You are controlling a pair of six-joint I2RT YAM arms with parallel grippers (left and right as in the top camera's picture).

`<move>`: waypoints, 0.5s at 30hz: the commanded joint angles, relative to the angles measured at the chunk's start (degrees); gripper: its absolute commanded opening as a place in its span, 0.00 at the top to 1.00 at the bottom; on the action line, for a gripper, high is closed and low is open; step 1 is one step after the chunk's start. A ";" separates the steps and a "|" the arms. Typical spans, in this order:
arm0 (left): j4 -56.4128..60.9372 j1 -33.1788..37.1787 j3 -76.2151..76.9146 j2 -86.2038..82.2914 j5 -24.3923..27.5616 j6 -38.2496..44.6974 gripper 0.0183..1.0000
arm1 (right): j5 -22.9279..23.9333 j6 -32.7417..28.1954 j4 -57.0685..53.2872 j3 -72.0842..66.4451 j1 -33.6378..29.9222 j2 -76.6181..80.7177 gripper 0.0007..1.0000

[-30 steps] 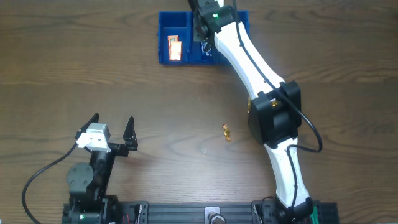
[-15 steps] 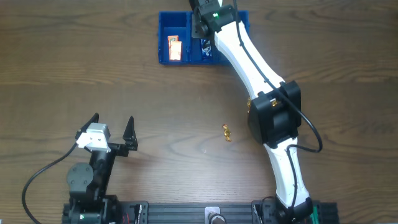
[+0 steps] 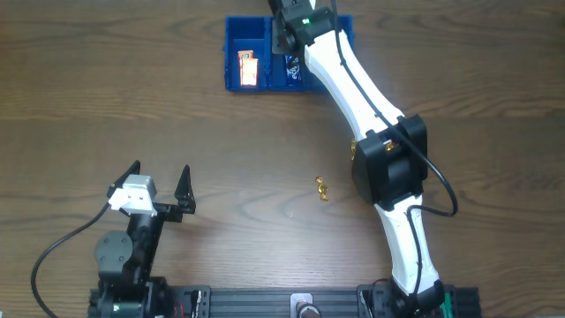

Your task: Sort Candies Into Trays

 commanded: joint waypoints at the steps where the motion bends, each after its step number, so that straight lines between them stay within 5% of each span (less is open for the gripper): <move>1: -1.92 0.13 -1.05 -0.39 1.25 0.20 0.00 | -0.42 -0.79 -0.74 1.66 -0.02 -0.26 0.94; 9: -1.92 0.13 -1.05 -0.39 1.25 0.20 0.00 | -1.95 -0.79 -0.83 1.66 -0.02 -0.26 0.85; 15: -1.92 0.13 -1.05 -0.39 1.25 0.20 0.00 | -2.01 -0.79 -0.83 1.66 -0.02 -0.26 0.42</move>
